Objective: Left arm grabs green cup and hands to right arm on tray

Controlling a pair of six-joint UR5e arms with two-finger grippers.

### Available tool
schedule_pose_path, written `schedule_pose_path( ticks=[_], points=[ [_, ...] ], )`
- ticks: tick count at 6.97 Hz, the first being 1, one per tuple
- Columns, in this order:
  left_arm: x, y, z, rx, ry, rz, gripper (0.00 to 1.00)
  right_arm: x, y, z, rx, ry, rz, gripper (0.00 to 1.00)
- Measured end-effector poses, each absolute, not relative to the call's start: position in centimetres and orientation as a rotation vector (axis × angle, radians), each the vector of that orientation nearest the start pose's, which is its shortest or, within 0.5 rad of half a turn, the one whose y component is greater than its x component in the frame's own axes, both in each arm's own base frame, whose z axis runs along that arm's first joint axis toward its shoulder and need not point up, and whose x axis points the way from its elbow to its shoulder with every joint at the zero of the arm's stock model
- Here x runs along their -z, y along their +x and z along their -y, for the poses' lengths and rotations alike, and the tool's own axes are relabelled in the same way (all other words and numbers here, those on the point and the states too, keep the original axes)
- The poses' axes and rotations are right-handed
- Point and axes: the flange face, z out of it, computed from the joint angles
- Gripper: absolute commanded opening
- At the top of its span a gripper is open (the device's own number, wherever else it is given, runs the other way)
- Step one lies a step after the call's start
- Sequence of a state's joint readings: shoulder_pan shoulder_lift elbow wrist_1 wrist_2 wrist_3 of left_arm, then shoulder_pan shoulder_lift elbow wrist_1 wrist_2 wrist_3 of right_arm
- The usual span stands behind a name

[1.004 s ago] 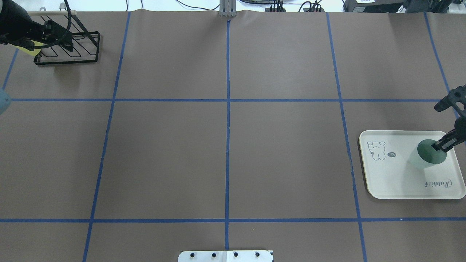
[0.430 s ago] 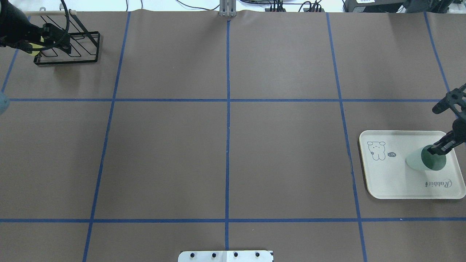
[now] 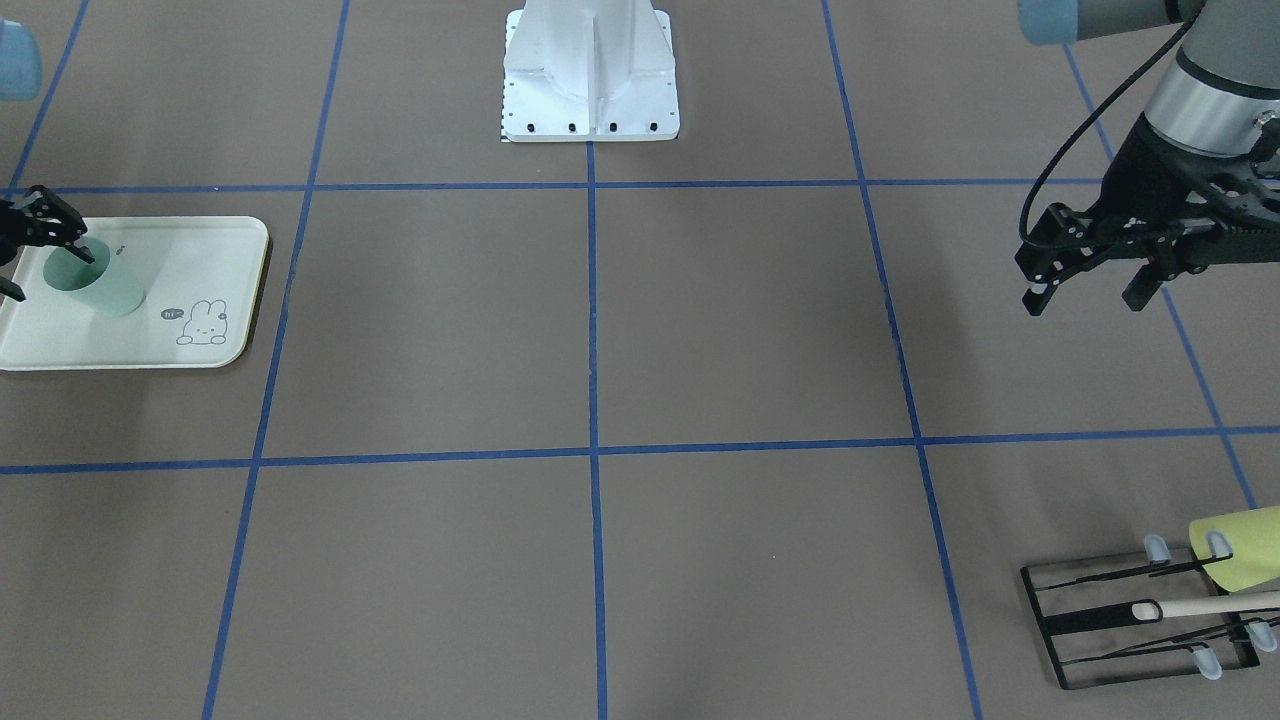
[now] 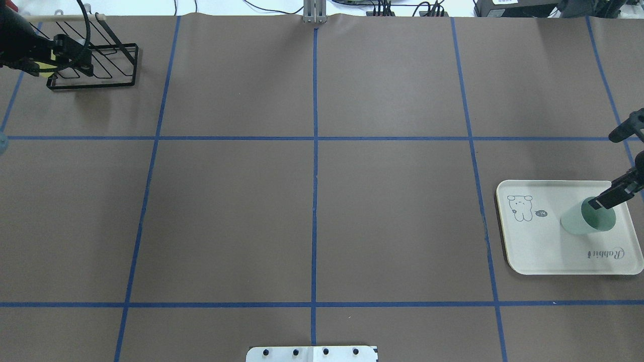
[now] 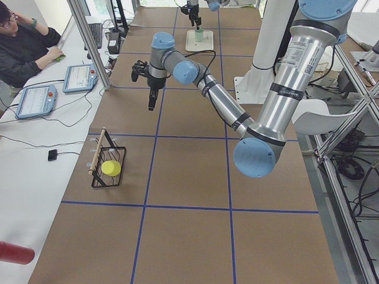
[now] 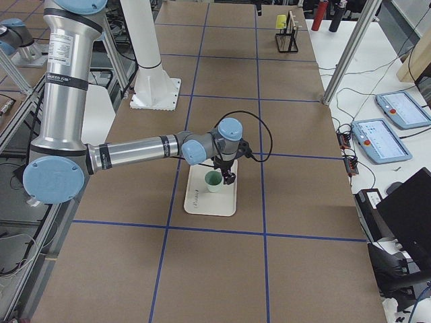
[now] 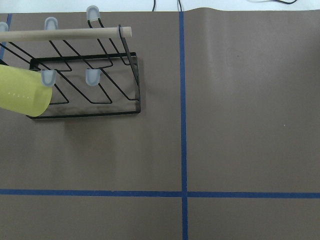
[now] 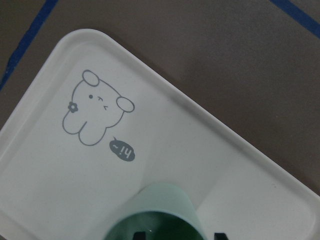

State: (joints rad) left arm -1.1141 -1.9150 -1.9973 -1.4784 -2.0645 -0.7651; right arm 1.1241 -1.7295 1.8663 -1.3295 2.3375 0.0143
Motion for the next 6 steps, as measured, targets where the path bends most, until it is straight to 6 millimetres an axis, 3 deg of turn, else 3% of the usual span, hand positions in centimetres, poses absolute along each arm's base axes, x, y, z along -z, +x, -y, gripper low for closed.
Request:
schedule_pose_path(
  ticks=[2, 3, 6],
  points=[
    [-30.4, 16.2, 53.8, 0.126, 0.266, -0.757, 1.00, -55.7, -9.7, 43.2, 0.476, 0.185, 0.865, 1.00],
    [-32.1, 14.5, 53.7, 0.104, 0.273, -0.730, 1.00, -56.0, -7.7, 43.6, 0.447, 0.179, 0.859, 1.00],
    [-40.4, 5.1, 52.4, -0.067, 0.288, -0.631, 1.00, -56.4, -0.6, 45.7, 0.388, 0.144, 0.806, 1.00]
  ],
)
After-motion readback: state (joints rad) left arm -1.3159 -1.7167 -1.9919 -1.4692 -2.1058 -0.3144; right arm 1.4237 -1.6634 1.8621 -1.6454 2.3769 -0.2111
